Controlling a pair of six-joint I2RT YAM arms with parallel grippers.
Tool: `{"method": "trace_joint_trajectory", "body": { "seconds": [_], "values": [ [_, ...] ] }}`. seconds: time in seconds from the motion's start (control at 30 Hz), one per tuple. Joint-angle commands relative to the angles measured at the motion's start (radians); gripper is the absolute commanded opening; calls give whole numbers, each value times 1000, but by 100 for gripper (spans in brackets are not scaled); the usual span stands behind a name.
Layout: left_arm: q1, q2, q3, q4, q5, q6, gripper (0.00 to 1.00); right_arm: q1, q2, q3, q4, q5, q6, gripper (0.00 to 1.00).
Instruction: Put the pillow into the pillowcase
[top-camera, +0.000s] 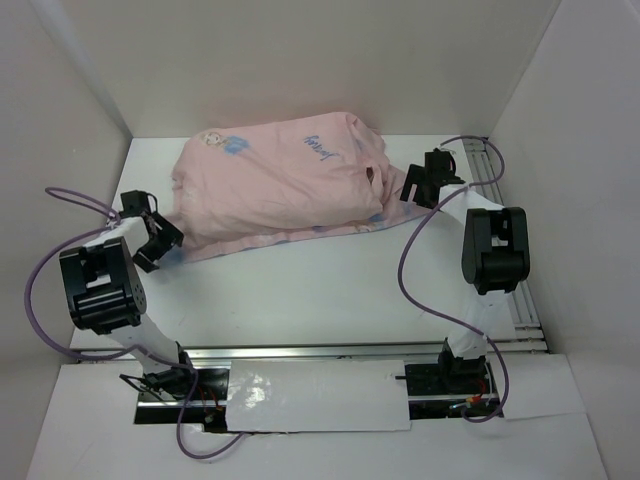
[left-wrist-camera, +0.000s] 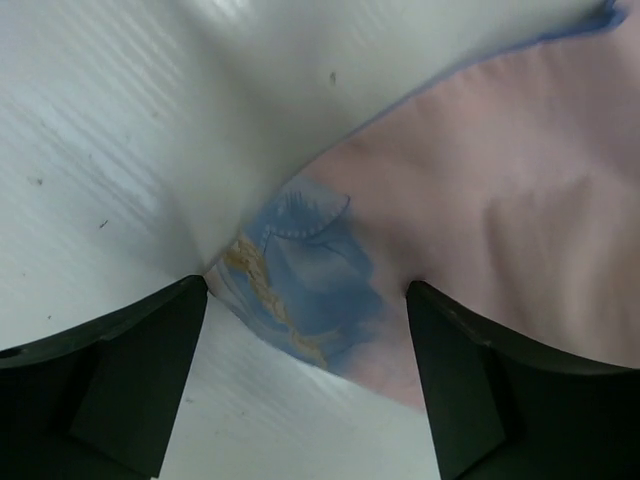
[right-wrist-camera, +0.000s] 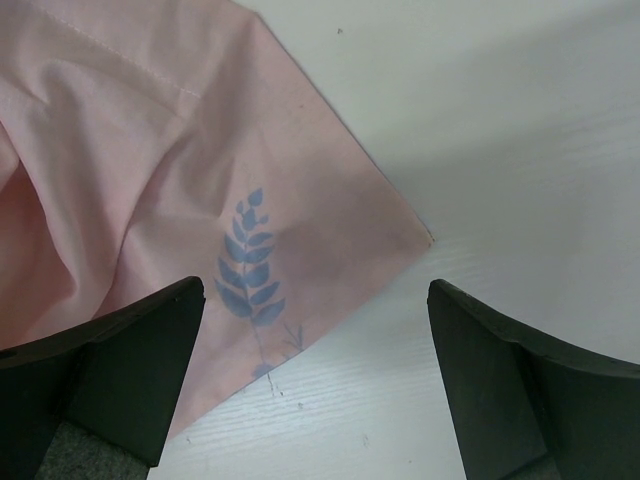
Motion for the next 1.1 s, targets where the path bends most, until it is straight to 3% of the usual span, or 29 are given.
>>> {"method": "trace_joint_trajectory", "body": {
  "seconds": [0.0,0.07,0.1,0.17,0.27,0.3,0.6,0.83,1.07],
  "values": [
    [7,72,7,51,27,-1,89,-5,-42,-11,3,8,-3,100],
    [7,83,-3,65,40,-10,74,-5,-42,-11,3,-1,-3,100],
    [7,83,-13,75,56,-10,58,-5,-42,-11,3,-1,-12,100],
    [7,83,-22,97,73,-1,42,-5,-33,-11,3,-23,-12,100],
    [7,83,-42,124,121,8,6,-5,-22,-11,3,-61,-21,100],
    [7,83,-42,134,139,8,0,-5,-22,-11,3,-61,-21,100],
    [-3,6,-88,183,150,49,0,15,44,32,3,71,-101,100],
    [-3,-32,-108,192,132,68,0,5,128,84,36,-78,-147,100],
    [-3,-23,-117,192,132,77,0,5,182,113,45,-110,-127,100]
  ]
}}
